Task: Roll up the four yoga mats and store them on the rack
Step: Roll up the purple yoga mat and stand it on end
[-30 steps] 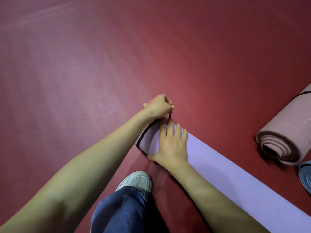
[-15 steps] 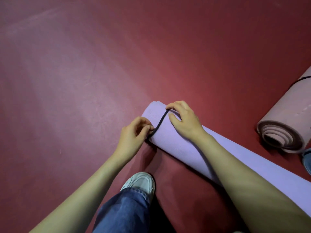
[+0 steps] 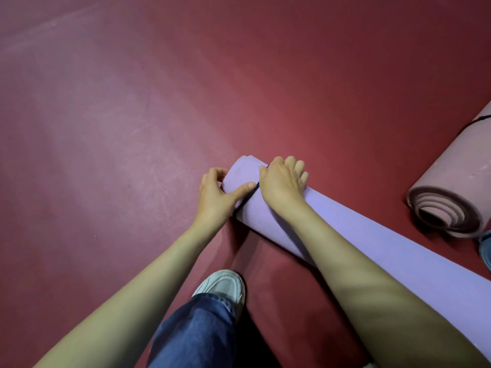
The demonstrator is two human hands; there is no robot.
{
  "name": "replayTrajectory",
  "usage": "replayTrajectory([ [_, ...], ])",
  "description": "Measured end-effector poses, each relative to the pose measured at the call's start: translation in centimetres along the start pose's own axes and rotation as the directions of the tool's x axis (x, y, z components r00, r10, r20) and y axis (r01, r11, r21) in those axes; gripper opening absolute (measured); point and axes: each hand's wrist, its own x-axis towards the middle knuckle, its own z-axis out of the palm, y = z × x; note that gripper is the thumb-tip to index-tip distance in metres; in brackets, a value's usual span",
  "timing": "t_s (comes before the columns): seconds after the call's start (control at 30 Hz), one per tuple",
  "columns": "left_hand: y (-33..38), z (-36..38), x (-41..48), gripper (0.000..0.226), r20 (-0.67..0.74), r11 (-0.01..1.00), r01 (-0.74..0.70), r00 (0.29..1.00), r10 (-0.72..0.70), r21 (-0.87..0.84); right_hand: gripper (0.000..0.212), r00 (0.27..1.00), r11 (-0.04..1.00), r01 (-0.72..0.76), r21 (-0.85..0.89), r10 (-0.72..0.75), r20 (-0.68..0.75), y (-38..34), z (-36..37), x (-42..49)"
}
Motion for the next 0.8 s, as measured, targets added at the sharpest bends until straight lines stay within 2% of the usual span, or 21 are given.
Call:
replayTrajectory([
  [0.1,0.8,1.0,0.6,0.047,-0.014,0.999,0.041,0.999,-0.041,-0.016,0.033,0.995,0.997,-0.051,0.055,0.046,0.084,0.2,-1.2,0.7],
  [0.17,1.2,1.9,1.3,0.048,-0.030,0.998,0.051,0.998,-0.051,-0.025,0.028,0.987,0.950,-0.149,0.275,0.127,0.096,0.9,-2.1,1.3],
  [0.2,1.5,2.4,1.8,0.048,-0.048,0.999,0.036,0.998,-0.037,-0.004,0.025,0.980,0.871,-0.199,0.450,0.172,0.101,1.3,-2.5,1.5],
  [0.23,1.8,3.0,2.1,0.048,-0.071,0.999,0.018,0.997,-0.015,0.032,0.026,0.965,0.704,-0.260,0.661,0.219,0.146,1.5,-2.9,1.4],
  [0.27,2.1,3.6,2.4,0.049,-0.097,0.997,0.000,0.995,0.007,0.074,0.028,0.941,0.421,-0.316,0.850,0.251,0.226,1.7,-3.3,1.2],
  [0.3,2.4,4.2,2.6,0.050,-0.123,0.994,-0.020,0.992,0.033,0.111,0.028,0.916,0.095,-0.352,0.931,0.237,0.323,1.9,-3.7,0.7],
  [0.33,2.6,4.7,2.8,0.049,-0.142,0.989,-0.050,0.987,0.069,0.137,0.028,0.904,-0.139,-0.352,0.925,0.204,0.375,2.3,-3.9,0.1],
  [0.37,2.8,5.2,3.0,0.045,-0.151,0.983,-0.090,0.982,0.115,0.160,0.029,0.903,-0.226,-0.356,0.907,0.167,0.396,2.8,-4.2,-0.5],
  [0.4,2.9,5.6,3.1,0.039,-0.150,0.972,-0.136,0.975,0.166,0.190,0.030,0.905,-0.184,-0.376,0.908,0.134,0.403,3.4,-4.1,-1.2],
  [0.43,2.9,5.9,3.4,0.031,-0.137,0.957,-0.179,0.967,0.214,0.230,0.032,0.911,-0.047,-0.396,0.917,0.104,0.399,4.1,-3.6,-2.2],
  [0.5,3.0,6.4,3.9,0.020,-0.110,0.922,-0.239,0.953,0.283,0.305,0.038,0.932,0.400,-0.347,0.848,0.048,0.359,6.0,-1.8,-5.0],
  [0.53,3.1,6.6,4.1,0.018,-0.103,0.907,-0.258,0.946,0.307,0.334,0.039,0.950,0.610,-0.264,0.748,0.028,0.312,7.5,-0.7,-6.3],
  [0.57,3.4,6.8,4.4,0.018,-0.098,0.888,-0.279,0.937,0.335,0.366,0.040,0.972,0.745,-0.163,0.646,0.008,0.236,9.1,0.0,-7.3],
  [0.6,3.5,7.1,4.7,0.018,-0.089,0.855,-0.314,0.920,0.381,0.412,0.039,0.989,0.793,-0.090,0.602,0.000,0.148,10.6,0.3,-7.8],
  [0.67,3.4,7.3,5.0,0.020,-0.020,0.745,-0.428,0.861,0.508,0.511,0.035,0.998,0.724,-0.060,0.687,0.024,0.061,13.3,-0.5,-7.8],
  [0.77,2.7,6.8,4.8,0.029,0.127,0.627,-0.622,0.750,0.649,0.470,0.034,0.990,0.510,-0.132,0.850,0.109,0.088,14.2,-2.3,-7.1],
  [0.8,2.2,6.4,4.6,0.031,0.161,0.593,-0.662,0.718,0.677,0.458,0.032,0.980,0.396,-0.180,0.901,0.147,0.131,13.7,-2.5,-7.0],
])
